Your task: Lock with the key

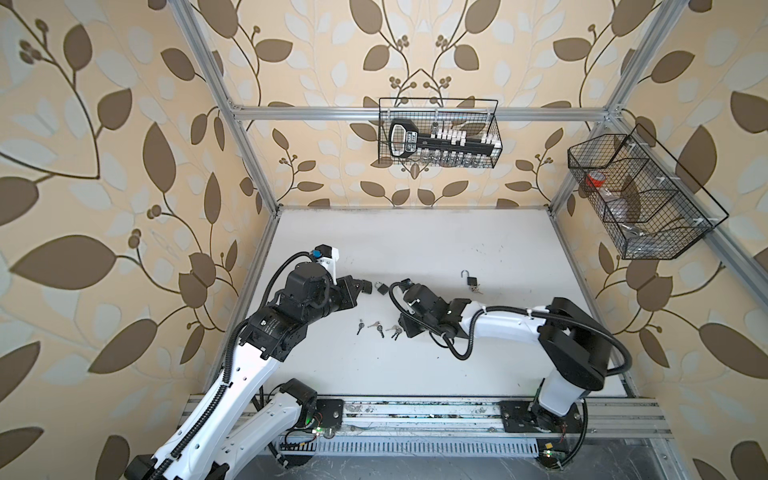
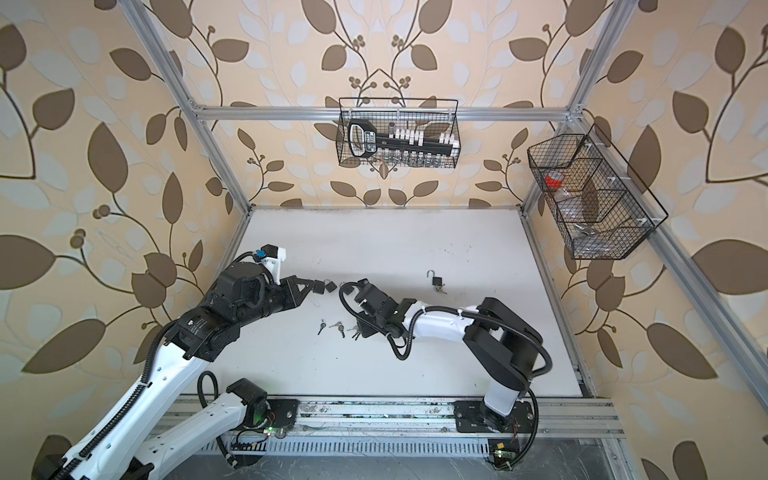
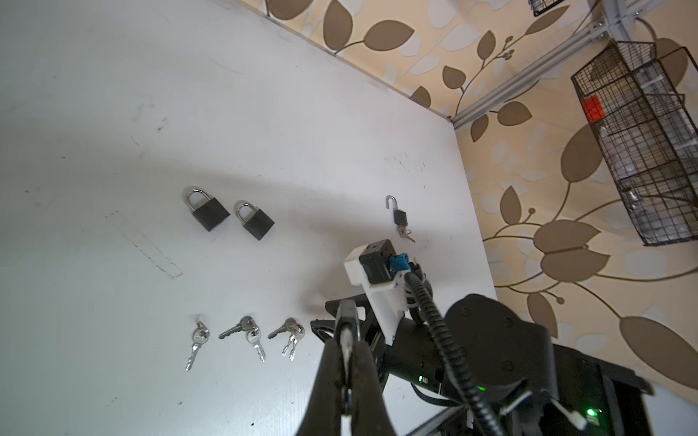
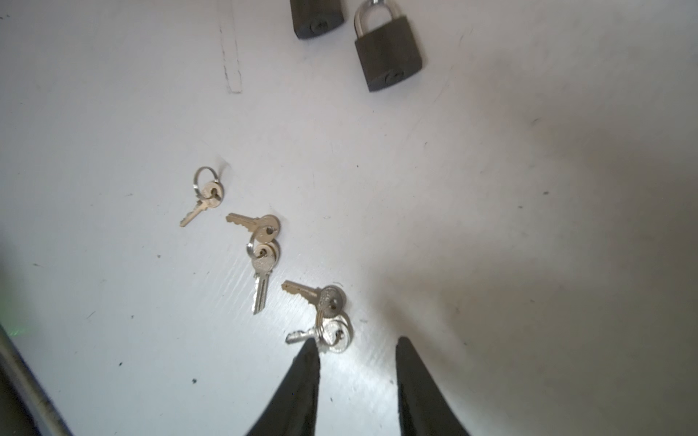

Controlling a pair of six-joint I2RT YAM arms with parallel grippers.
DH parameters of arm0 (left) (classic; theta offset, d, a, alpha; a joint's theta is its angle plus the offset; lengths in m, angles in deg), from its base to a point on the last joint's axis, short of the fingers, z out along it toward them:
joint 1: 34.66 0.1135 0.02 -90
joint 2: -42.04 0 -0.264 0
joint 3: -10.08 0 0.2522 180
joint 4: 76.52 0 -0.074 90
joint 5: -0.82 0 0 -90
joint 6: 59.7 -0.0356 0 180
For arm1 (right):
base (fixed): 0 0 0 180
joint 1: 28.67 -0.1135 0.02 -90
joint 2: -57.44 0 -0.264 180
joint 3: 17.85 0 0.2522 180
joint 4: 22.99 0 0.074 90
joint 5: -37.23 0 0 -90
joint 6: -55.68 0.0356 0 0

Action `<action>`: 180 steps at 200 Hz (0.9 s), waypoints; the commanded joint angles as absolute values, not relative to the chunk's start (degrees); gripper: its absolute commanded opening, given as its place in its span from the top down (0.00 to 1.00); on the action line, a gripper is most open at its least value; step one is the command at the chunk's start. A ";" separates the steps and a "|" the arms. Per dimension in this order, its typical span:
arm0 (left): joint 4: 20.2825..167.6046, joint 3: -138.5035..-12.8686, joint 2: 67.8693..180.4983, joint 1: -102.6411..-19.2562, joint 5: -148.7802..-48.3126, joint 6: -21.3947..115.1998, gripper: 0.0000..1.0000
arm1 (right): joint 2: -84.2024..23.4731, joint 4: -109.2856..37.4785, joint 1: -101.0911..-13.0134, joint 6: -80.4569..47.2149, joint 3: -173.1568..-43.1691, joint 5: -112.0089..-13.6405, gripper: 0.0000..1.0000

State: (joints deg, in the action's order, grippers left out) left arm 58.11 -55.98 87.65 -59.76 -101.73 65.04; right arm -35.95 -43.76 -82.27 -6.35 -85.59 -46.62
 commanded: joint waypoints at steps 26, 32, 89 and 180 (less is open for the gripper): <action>74.80 -54.90 89.37 -59.81 -121.41 63.50 1.00 | -9.32 -31.51 -81.94 -12.92 -72.94 -36.25 0.56; 76.08 -55.14 90.13 -59.88 -123.66 63.36 1.00 | -6.92 -29.62 -81.85 -15.23 -71.40 -35.85 0.54; 81.09 -56.63 93.87 -64.39 -130.04 61.97 1.00 | 7.93 -34.97 -81.78 -39.63 -71.53 -50.44 0.30; 81.81 -56.65 95.74 -71.10 -124.13 61.74 1.00 | 5.13 -38.50 -87.81 -55.20 -76.92 -46.47 0.30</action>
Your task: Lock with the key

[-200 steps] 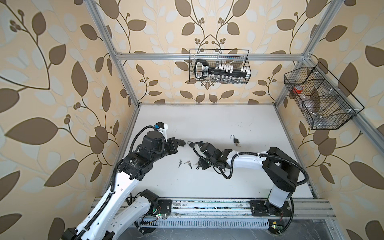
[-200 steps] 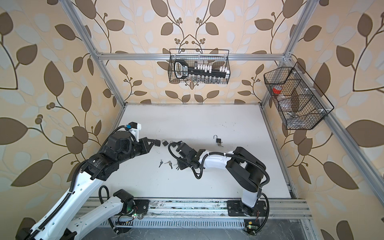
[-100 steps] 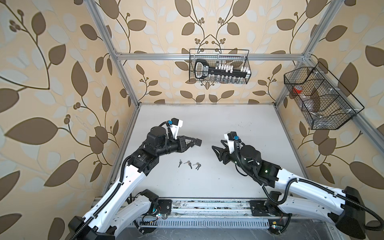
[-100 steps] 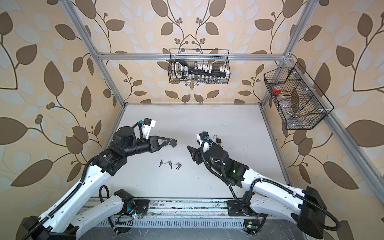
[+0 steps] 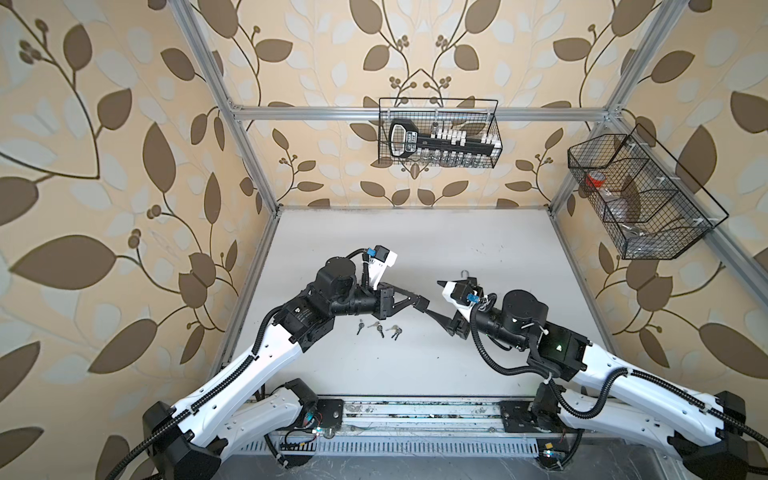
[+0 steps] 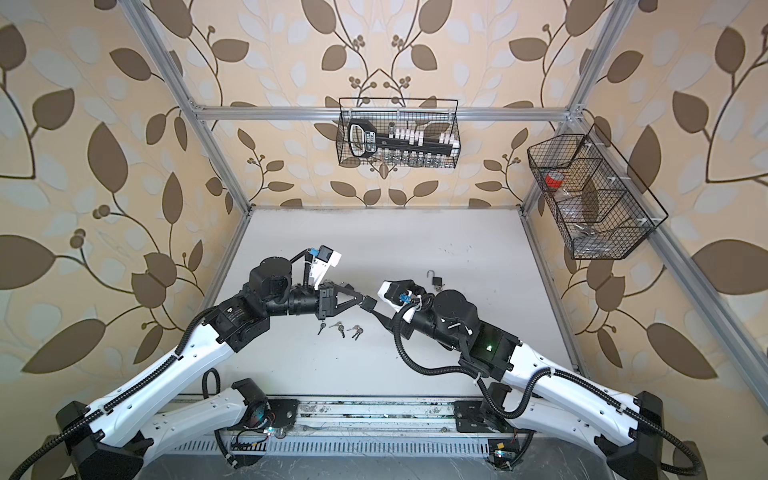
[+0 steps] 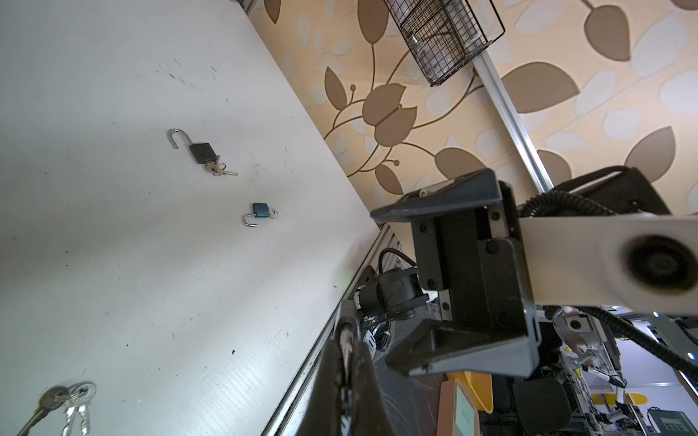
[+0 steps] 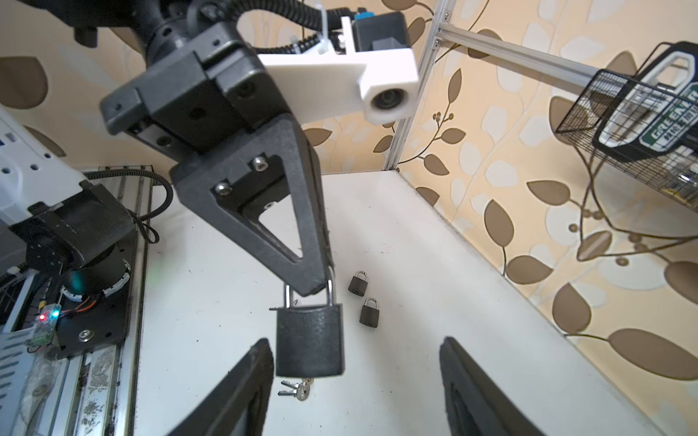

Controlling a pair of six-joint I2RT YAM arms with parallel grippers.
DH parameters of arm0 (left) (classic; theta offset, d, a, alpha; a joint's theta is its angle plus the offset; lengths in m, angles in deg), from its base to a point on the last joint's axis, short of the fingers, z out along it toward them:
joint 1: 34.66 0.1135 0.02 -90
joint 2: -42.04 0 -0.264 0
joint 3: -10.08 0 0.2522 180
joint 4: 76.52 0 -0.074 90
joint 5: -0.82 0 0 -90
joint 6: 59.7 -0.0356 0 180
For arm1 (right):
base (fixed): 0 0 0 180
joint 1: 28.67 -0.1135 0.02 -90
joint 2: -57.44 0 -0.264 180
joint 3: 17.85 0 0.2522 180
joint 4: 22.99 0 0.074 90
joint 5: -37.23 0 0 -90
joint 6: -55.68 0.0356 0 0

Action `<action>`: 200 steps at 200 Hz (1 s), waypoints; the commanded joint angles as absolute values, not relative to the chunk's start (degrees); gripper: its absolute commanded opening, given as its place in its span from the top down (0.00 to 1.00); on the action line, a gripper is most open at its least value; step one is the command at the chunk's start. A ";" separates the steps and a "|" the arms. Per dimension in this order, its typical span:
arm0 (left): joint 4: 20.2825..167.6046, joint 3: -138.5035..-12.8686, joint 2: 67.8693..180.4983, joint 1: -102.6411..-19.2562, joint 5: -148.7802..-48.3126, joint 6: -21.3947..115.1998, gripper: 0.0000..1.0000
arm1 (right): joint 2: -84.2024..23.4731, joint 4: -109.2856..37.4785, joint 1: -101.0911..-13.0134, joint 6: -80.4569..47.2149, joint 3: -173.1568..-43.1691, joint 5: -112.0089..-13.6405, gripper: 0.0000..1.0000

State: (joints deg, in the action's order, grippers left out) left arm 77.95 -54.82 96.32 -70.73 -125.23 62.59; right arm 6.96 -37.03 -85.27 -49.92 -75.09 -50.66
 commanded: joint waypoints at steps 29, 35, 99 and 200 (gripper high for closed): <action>81.64 -56.59 95.74 -71.18 -123.63 62.10 1.00 | 2.11 -38.02 -89.18 -55.85 -78.01 -43.68 0.32; 81.64 -56.54 95.74 -71.15 -123.63 62.18 1.00 | 1.71 -37.62 -89.31 -55.75 -78.02 -43.26 0.33; 81.29 -56.29 95.48 -71.42 -123.45 62.19 1.00 | -0.11 -35.55 -89.49 -55.46 -78.75 -41.69 0.43; 80.76 -56.30 95.48 -71.57 -122.21 62.45 1.00 | -1.03 -33.77 -89.58 -54.69 -78.14 -42.83 0.55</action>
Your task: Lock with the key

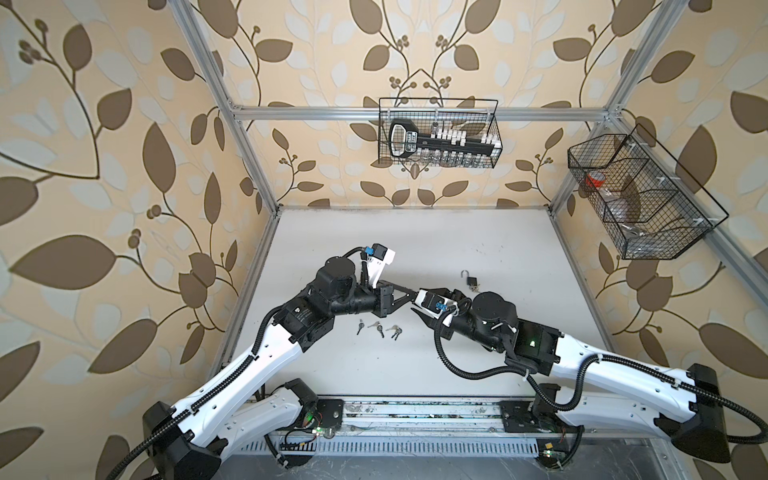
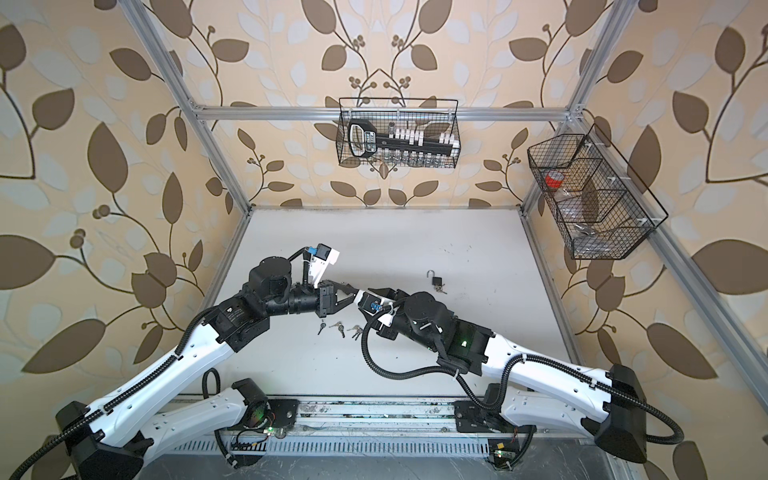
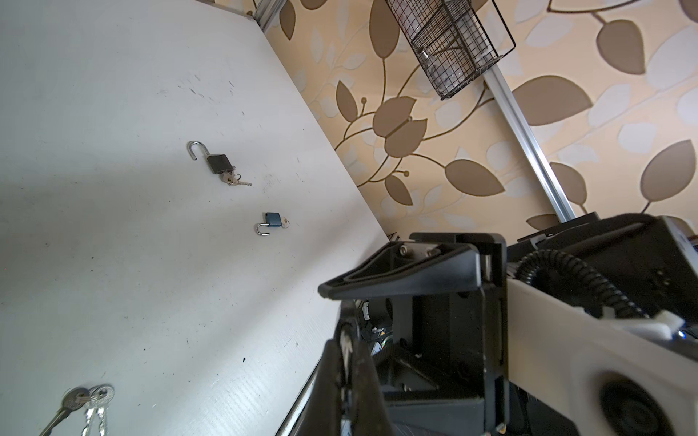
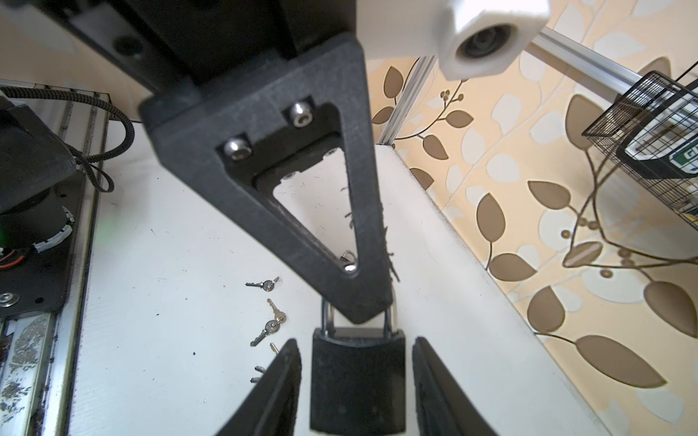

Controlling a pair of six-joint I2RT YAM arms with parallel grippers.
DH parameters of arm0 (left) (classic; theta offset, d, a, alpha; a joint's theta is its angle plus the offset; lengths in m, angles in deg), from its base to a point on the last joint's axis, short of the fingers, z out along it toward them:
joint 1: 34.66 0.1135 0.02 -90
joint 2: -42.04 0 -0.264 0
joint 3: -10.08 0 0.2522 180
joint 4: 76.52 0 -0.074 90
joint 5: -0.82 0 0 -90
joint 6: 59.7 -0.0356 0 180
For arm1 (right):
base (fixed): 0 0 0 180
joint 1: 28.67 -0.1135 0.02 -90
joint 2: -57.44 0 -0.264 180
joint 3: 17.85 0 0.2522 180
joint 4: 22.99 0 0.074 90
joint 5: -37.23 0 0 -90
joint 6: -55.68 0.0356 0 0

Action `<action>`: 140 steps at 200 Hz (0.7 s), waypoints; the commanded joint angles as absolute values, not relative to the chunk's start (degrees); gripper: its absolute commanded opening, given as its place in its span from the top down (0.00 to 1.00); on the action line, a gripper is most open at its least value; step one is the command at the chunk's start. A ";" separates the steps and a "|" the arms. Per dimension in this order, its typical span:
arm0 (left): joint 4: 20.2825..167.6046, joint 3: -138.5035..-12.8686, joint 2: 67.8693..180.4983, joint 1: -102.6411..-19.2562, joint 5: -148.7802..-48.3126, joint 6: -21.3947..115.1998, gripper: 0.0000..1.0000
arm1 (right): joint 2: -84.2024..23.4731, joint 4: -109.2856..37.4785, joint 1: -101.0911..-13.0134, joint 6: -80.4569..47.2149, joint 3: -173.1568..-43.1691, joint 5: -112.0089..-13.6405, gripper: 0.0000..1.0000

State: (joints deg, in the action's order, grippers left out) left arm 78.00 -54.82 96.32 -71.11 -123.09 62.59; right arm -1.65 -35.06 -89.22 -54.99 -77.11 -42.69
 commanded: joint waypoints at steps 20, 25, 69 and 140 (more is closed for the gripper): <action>80.67 -56.59 95.48 -71.58 -121.96 62.52 1.00 | -0.53 -33.81 -89.58 -54.33 -77.92 -42.62 0.59; 80.71 -56.55 95.48 -71.63 -121.95 62.55 1.00 | -0.51 -33.91 -89.58 -54.15 -77.80 -42.58 0.60; 80.71 -57.09 95.65 -71.63 -121.88 62.55 1.00 | -0.68 -35.35 -89.58 -53.14 -78.02 -43.94 0.76; 66.05 -60.36 91.83 -70.00 -95.09 61.22 0.33 | -6.00 -38.93 -76.51 -41.17 -80.12 -58.91 0.97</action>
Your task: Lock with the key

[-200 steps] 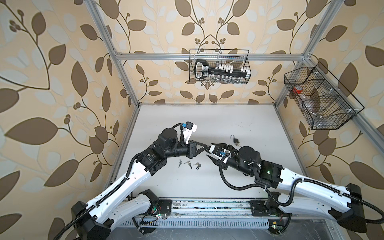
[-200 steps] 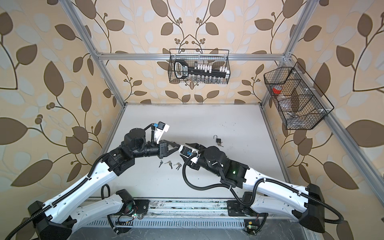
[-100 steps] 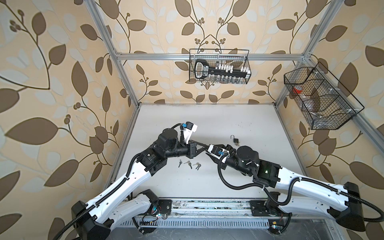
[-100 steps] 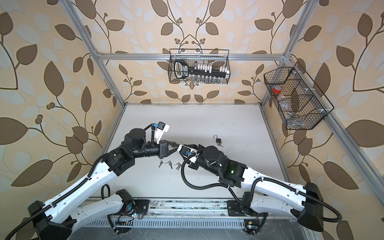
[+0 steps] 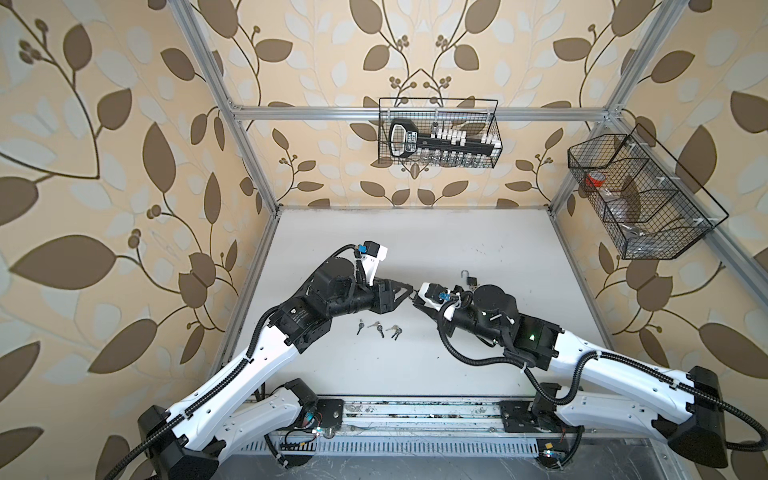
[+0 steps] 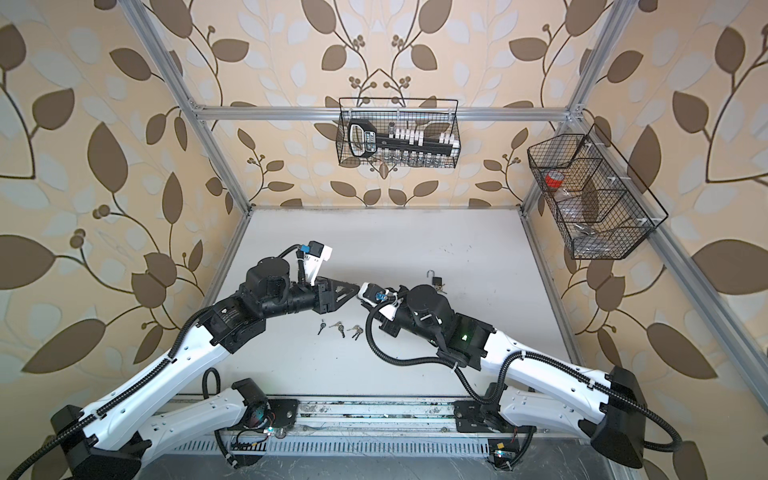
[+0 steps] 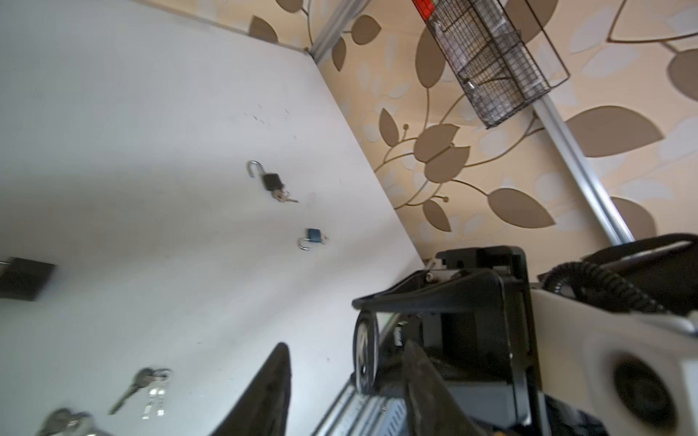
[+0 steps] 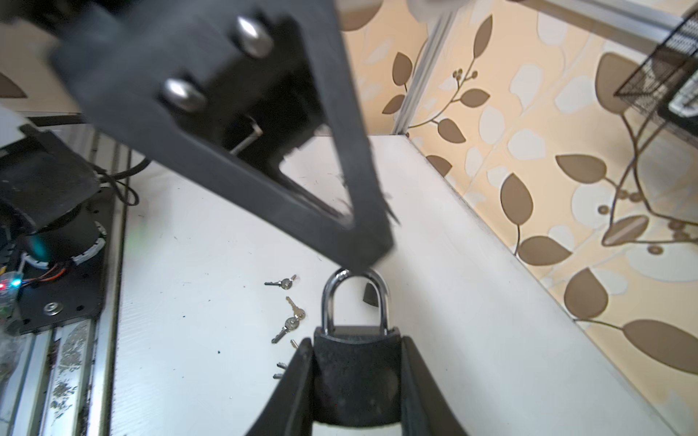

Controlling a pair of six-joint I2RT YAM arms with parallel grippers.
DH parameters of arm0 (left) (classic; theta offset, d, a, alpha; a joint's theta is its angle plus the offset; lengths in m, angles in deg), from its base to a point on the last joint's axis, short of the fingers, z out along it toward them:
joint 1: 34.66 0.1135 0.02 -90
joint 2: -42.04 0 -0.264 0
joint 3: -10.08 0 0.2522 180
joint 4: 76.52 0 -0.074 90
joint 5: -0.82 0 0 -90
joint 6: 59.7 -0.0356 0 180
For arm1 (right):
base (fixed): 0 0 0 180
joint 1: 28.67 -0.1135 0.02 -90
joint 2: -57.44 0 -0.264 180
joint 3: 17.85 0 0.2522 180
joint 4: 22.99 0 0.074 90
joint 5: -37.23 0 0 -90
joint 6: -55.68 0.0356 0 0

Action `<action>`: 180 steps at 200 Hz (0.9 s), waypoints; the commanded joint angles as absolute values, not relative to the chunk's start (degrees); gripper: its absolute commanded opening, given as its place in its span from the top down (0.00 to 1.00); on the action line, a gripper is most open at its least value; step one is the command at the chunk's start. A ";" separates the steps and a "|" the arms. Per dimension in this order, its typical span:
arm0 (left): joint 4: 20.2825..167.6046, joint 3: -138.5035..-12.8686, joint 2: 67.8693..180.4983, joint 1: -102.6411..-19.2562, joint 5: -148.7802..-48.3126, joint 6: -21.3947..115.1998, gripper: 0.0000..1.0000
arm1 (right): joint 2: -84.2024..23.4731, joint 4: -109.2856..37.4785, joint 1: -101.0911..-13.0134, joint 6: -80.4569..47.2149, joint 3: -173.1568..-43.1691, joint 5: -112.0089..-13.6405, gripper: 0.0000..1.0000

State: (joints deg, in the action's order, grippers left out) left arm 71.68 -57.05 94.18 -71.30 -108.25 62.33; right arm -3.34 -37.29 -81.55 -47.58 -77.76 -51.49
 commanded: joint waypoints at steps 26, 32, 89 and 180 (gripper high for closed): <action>61.96 -59.74 93.30 -65.82 -92.76 62.12 0.25 | -13.66 -44.11 -72.46 -38.57 -84.41 -60.62 1.00; 61.80 -59.07 93.73 -64.56 -93.38 62.65 0.23 | -15.28 -45.28 -71.91 -38.39 -85.31 -60.74 1.00; 68.05 -51.08 95.28 -54.37 -102.32 68.11 0.01 | -32.48 -49.55 -69.91 -35.68 -93.79 -58.86 1.00; 83.31 -39.98 99.32 -38.32 -119.93 76.25 0.01 | -52.08 -50.20 -68.96 -32.74 -104.64 -53.87 1.00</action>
State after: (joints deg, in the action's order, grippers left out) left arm 76.60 -41.36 98.68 -40.46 -113.69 73.50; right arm -49.50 -49.94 -68.88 -33.48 -100.97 -55.97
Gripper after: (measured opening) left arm 0.989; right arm 0.319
